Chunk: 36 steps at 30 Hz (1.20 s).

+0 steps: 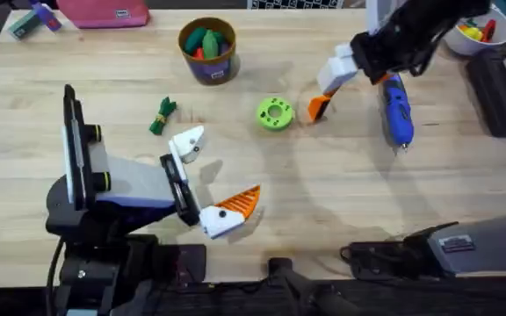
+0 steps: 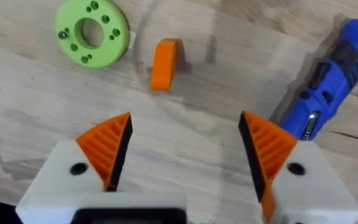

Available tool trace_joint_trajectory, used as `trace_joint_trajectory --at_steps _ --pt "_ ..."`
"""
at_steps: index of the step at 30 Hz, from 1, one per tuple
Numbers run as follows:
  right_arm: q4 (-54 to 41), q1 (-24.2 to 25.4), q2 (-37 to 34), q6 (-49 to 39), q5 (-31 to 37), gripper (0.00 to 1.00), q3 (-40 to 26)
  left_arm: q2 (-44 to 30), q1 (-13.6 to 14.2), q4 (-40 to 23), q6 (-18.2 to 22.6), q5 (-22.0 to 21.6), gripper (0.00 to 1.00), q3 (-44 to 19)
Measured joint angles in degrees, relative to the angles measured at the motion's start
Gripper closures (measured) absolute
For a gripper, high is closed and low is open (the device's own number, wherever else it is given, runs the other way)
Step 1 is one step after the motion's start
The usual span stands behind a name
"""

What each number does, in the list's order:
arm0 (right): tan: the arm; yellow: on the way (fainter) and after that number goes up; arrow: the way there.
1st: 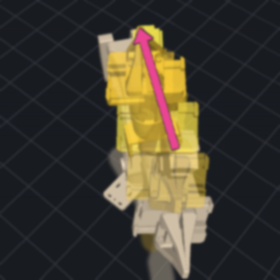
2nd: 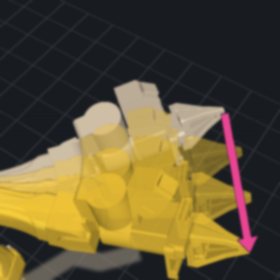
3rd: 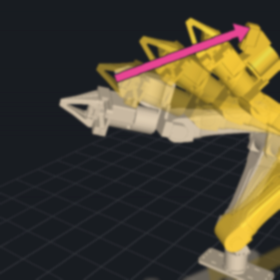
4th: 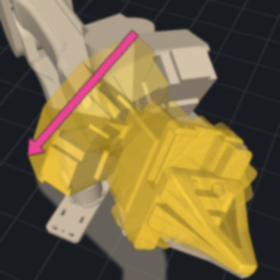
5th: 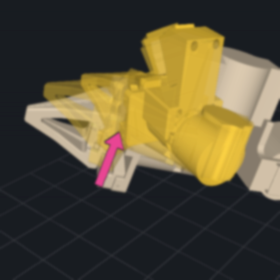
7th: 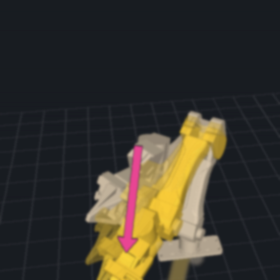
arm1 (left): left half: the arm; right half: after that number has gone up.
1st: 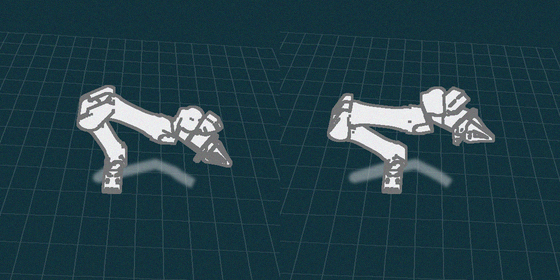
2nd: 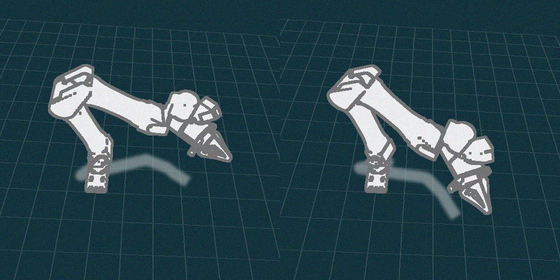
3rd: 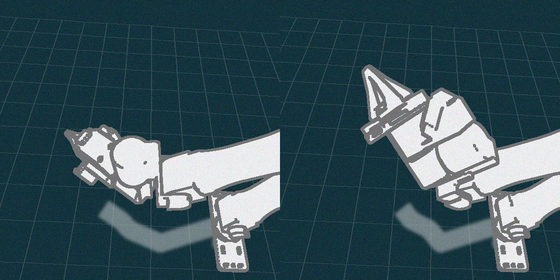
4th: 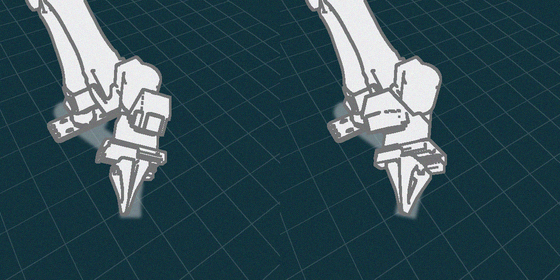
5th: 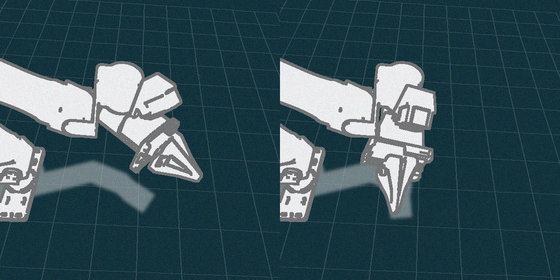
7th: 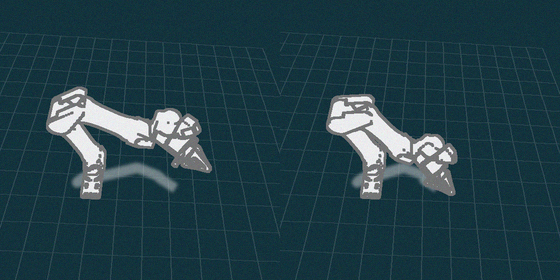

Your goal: Pick up the gripper from the table and insert it into the empty holder that is missing its gripper. Then pick up a screw, insert it into the mounting hole, and use the screwdriver to tighten it. Finally, clean up the table by picking up the vegetable and placing it into the bucket.

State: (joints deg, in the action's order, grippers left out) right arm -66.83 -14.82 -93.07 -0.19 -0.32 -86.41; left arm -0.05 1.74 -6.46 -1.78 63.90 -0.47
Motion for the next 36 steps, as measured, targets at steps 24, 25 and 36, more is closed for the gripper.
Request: trace_joint_trajectory --at_steps 24,25,36 --pt "5.6 -4.5 -14.4 4.2 1.1 0.081 0.0 0.0 0.0 0.0 0.0 0.0 0.015 0.0" --pt "5.7 -4.4 -14.7 4.3 1.1 0.086 0.0 0.0 0.0 0.0 0.0 0.0 0.015 0.0" --pt "5.8 -4.1 -15.1 5.3 1.1 0.347 0.0 0.0 0.0 0.0 0.0 0.0 0.015 0.0"
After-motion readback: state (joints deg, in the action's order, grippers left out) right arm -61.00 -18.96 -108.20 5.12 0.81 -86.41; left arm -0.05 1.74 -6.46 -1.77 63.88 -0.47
